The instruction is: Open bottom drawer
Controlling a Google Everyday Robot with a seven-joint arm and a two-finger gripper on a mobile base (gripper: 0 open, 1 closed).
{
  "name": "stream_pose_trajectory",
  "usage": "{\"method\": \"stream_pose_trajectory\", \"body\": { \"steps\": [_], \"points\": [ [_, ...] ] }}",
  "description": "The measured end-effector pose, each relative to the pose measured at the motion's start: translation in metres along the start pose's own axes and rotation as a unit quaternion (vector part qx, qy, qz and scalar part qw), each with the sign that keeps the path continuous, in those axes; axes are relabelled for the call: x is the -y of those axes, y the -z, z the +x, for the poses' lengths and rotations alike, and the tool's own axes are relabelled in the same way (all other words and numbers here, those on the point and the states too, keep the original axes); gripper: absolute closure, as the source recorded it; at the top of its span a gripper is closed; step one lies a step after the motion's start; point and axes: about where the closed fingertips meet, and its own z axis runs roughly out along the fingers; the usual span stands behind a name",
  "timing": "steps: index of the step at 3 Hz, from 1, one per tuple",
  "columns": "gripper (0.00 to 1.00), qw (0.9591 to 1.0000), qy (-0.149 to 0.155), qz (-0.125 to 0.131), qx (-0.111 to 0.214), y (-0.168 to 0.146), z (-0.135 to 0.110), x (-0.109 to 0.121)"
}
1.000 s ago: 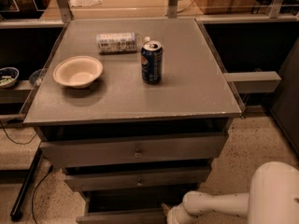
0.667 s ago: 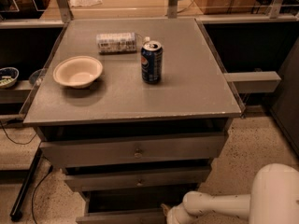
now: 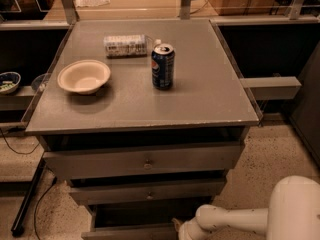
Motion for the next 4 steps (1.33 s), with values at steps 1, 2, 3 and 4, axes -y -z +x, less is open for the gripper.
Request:
{"method": "stream_pose_trajectory", "body": {
  "steps": [1, 2, 3, 4],
  "points": [
    [0.0, 1.0, 0.0, 0.0, 0.0, 0.0013, -0.0004, 0.0022],
    [0.0, 1.0, 0.004, -0.005, 0.003, -0.0015, 0.001, -0.0044],
    [0.0, 1.0, 0.004, -0.005, 0.003, 0.0003, 0.0002, -0.0012],
    [0.0, 0.9999, 0.01, -0.006, 0.009, -0.0015, -0.0023, -0.0021]
  ]
}}
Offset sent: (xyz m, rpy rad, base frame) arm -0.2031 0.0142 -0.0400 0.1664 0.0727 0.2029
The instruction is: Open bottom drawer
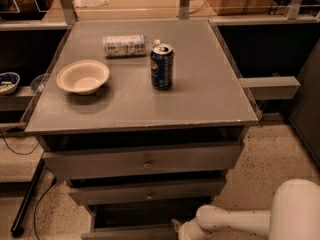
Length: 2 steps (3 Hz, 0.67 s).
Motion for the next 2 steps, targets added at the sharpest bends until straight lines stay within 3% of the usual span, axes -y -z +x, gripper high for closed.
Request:
{"method": "stream_pose_trajectory", "body": {
  "steps": [2],
  "points": [
    [0.0, 1.0, 0.003, -0.004, 0.002, 0.001, 0.0012, -0.001]
  ]
}}
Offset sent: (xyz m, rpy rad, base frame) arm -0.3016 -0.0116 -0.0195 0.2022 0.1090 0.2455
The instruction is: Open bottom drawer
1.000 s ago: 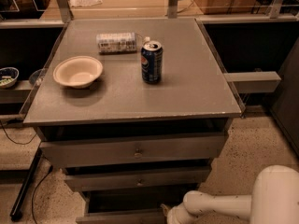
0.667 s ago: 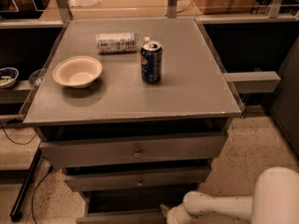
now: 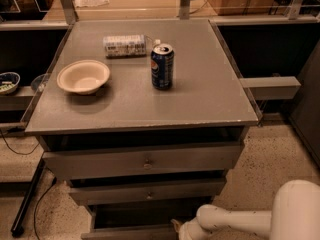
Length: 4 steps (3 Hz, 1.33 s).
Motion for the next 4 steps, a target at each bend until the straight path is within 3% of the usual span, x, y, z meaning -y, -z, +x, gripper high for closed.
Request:
{"method": "stream_pose_trajectory", "body": {
  "steps": [4],
  "points": [
    [0.0, 0.9999, 0.001, -0.016, 0.002, -0.0018, 0.0023, 0.0008]
  ]
}}
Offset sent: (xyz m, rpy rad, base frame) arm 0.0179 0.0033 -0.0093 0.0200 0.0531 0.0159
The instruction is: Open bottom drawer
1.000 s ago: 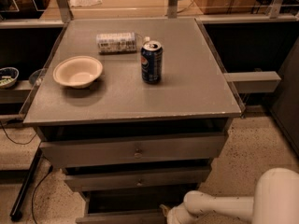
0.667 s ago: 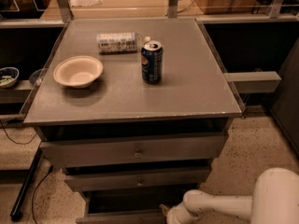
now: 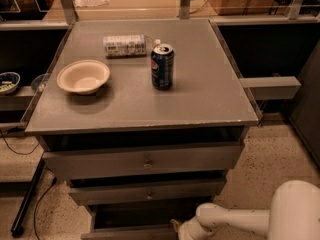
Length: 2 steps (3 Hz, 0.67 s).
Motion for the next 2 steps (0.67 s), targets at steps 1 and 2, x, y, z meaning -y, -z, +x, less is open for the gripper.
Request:
{"method": "stream_pose_trajectory", "body": {
  "steps": [1, 2],
  "points": [
    [0.0, 1.0, 0.002, -0.006, 0.0, 0.0008, 0.0013, -0.0021],
    [0.0, 1.0, 0.002, -0.006, 0.0, 0.0022, 0.001, -0.0003]
  ]
}}
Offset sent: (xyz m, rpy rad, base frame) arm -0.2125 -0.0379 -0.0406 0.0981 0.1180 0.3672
